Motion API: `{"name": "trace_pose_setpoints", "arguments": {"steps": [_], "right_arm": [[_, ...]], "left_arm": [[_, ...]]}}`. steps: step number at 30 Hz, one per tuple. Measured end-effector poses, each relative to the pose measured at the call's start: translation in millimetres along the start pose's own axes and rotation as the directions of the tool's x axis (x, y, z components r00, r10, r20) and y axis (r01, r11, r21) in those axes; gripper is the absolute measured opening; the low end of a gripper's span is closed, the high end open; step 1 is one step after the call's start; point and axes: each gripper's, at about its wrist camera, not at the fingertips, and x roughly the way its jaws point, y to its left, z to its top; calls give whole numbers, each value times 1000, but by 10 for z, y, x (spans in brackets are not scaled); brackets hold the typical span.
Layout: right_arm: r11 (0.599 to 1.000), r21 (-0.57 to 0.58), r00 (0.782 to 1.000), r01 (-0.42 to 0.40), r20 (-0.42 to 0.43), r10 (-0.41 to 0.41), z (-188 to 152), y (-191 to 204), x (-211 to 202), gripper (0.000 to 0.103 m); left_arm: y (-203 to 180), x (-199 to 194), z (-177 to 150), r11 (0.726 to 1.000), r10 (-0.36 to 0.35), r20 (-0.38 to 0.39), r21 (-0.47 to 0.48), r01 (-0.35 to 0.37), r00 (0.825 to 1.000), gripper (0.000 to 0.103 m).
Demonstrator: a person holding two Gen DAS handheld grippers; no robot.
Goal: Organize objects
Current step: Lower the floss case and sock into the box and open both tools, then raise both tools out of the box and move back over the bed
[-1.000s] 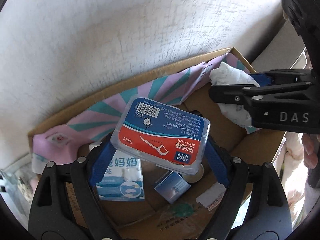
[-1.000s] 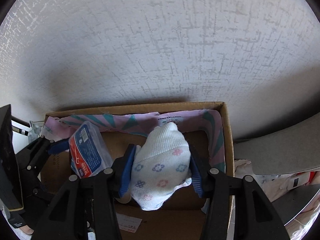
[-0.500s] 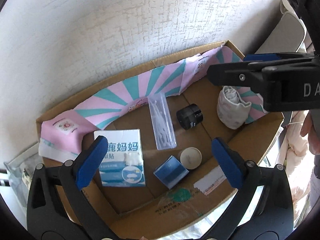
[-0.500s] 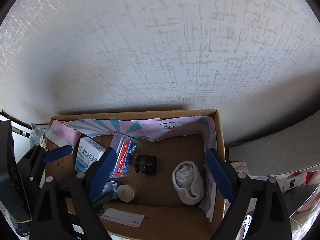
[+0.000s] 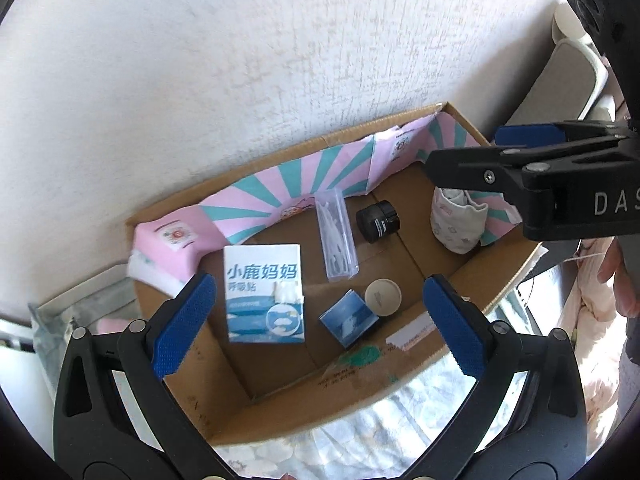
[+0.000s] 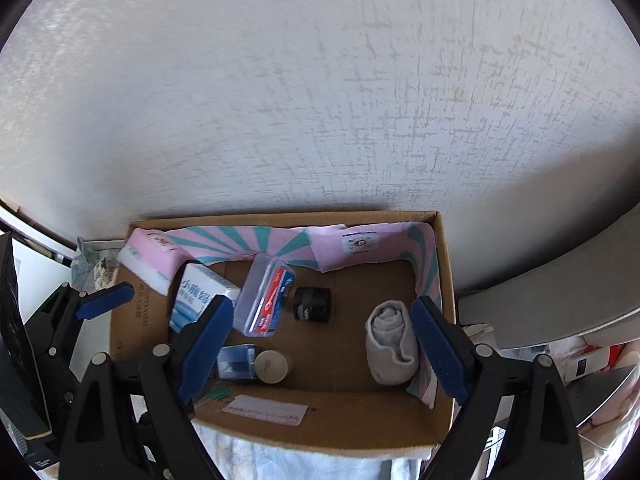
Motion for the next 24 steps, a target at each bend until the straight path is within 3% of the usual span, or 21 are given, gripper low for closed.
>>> {"name": "trace_pose_setpoints", "arguments": {"steps": [7, 12, 24], "right_arm": [[999, -35, 999, -8, 32, 9, -120, 173, -212, 88], [998, -58, 998, -11, 67, 15, -266, 299, -431, 88], [990, -139, 976, -3, 216, 34, -750, 552, -1098, 88]], "left_arm": [[-242, -281, -68, 999, 28, 58, -37, -26, 998, 103], [-163, -631, -181, 996, 57, 115, -81, -48, 992, 103], [-135, -1366, -665, 975, 131, 237, -205, -82, 963, 103]]}}
